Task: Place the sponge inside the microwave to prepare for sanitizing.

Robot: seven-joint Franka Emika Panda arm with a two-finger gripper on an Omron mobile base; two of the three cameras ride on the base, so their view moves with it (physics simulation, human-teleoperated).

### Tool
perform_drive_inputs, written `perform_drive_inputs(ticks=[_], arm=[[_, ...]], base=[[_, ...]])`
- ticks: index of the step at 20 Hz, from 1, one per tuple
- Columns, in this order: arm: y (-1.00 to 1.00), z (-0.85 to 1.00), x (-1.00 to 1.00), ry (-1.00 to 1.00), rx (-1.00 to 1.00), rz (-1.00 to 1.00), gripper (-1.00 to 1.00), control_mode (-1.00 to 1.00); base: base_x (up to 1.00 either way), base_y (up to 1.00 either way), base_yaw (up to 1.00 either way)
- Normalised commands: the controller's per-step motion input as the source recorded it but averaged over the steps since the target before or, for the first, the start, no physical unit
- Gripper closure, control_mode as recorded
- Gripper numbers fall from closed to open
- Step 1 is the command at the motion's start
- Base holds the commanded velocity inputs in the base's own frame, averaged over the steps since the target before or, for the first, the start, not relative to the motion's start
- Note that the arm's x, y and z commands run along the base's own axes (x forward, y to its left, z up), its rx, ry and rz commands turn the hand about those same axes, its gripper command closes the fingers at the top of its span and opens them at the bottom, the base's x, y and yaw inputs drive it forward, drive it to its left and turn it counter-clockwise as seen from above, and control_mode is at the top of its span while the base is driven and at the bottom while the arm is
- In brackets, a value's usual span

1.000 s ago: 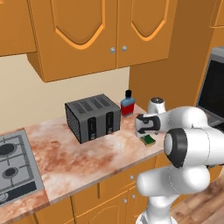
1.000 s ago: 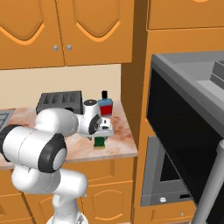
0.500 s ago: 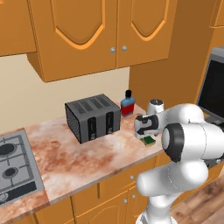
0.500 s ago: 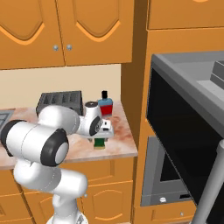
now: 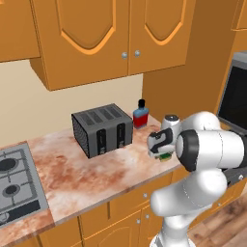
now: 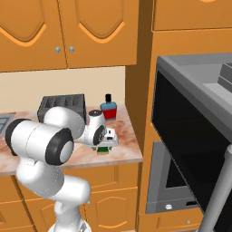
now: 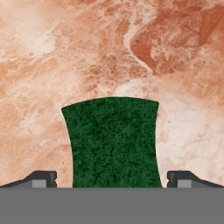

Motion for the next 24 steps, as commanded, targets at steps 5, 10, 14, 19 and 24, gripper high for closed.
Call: perform_drive_inputs(ticks=[5, 10, 14, 19, 24], arm=[[0.0, -0.22, 0.06, 0.0, 0.02, 0.0, -1.0, -1.0], [-0.01, -0.1, 0.12, 0.0, 0.01, 0.0, -1.0, -1.0], [0.0, -0.01, 0.02, 0.0, 0.0, 0.0, 1.0, -1.0], [0.0, 0.0, 0.0, 0.0, 0.0, 0.0, 1.0, -1.0], [0.01, 0.14, -0.1, -0.01, -0.03, -0.01, 1.0, -1.0]], base=[[0.0, 0.0, 0.0], [0.0, 0.0, 0.0], [0.0, 0.0, 0.0], [0.0, 0.0, 0.0], [0.0, 0.0, 0.0]])
